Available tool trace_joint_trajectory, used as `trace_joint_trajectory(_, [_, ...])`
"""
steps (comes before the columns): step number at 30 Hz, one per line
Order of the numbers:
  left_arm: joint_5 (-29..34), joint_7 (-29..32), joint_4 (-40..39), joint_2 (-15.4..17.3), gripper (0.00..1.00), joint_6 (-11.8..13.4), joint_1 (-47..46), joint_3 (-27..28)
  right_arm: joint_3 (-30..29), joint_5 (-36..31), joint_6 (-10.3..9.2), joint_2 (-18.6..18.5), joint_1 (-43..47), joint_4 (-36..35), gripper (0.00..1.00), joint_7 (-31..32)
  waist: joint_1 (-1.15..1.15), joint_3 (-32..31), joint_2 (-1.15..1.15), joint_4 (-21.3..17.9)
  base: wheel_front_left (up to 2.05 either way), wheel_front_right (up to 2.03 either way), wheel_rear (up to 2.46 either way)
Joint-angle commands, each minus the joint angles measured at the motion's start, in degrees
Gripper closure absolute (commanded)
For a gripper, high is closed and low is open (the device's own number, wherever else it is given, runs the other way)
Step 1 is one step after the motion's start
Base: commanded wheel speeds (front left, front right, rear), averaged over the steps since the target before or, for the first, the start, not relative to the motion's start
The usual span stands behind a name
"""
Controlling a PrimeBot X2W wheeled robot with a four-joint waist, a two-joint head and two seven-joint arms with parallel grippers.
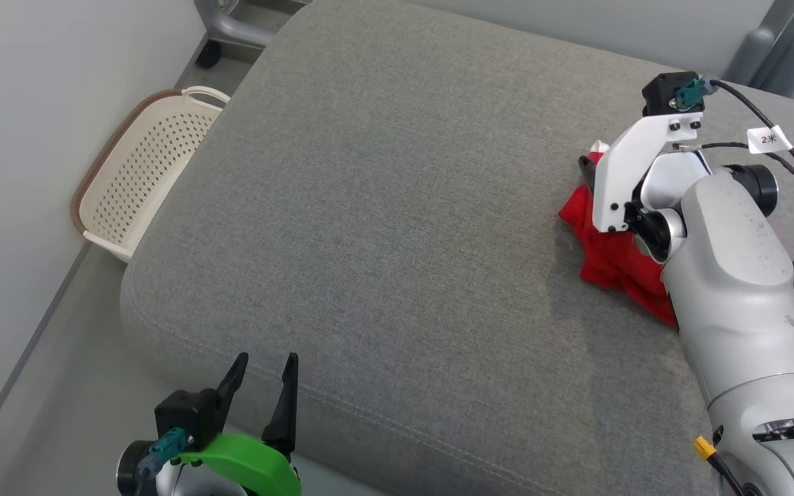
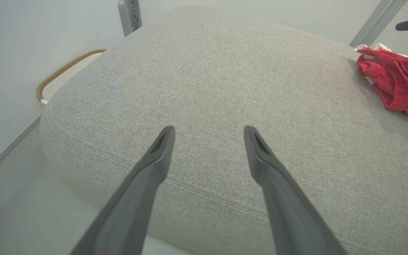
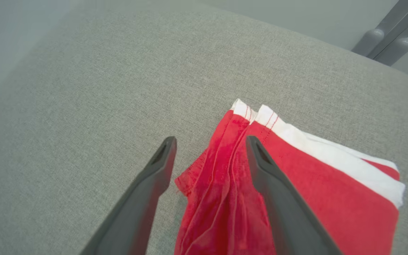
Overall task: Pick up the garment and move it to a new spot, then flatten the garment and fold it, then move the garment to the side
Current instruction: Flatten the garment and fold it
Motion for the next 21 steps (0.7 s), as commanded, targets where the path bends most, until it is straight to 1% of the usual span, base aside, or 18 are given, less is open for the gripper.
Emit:
trace_joint_trajectory(1, [-0.6,-0.1,0.0,0.4,0.0,0.2,-0.4,0.1,0.0,0.3,-0.05,-0.4,-0.4,-0.8,0.0,-1.5,0.0,-0.9,0.0,-1.0,0.0,0.0,0.0])
trace_joint_trajectory(9, [-0.8,0.4,-0.8,1.2,0.0,0.8,0.7,0.2,-1.1,-3.1,-0.05,-4.0,4.2,-3.8,0.0,-7.5,0.0,-2.8,0.0,-3.2,0.0,0.0,0.0])
trace_joint_trajectory(10, [-0.9,0.6,-0.9,1.3,0.0,0.9,0.8,0.2,-1.3,-3.6,-0.05,-4.5,5.0,-4.2,0.06,-8.1,0.0,-2.9,0.0,-3.4,0.0,0.0,0.0])
trace_joint_trajectory(11, [-0.9,0.6,-1.1,1.3,0.0,1.0,0.9,0.1,-1.3,-4.0,-0.05,-4.8,6.0,-4.5,0.53,-8.5,0.0,-3.0,0.0,-3.6,0.0,0.0,0.0])
trace_joint_trajectory(13, [-0.9,0.8,-1.3,1.4,0.0,1.1,1.1,0.0,-1.6,-5.0,-0.05,-5.4,8.0,-5.6,1.0,-9.8,0.0,-3.1,0.0,-4.0,0.0,0.0,0.0])
trace_joint_trajectory(21, [-0.9,0.5,-1.7,1.3,0.0,1.1,1.0,-0.5,-3.1,-5.8,-0.05,-5.7,14.8,-7.6,1.0,-14.5,0.0,-2.4,0.0,-4.3,0.0,0.0,0.0])
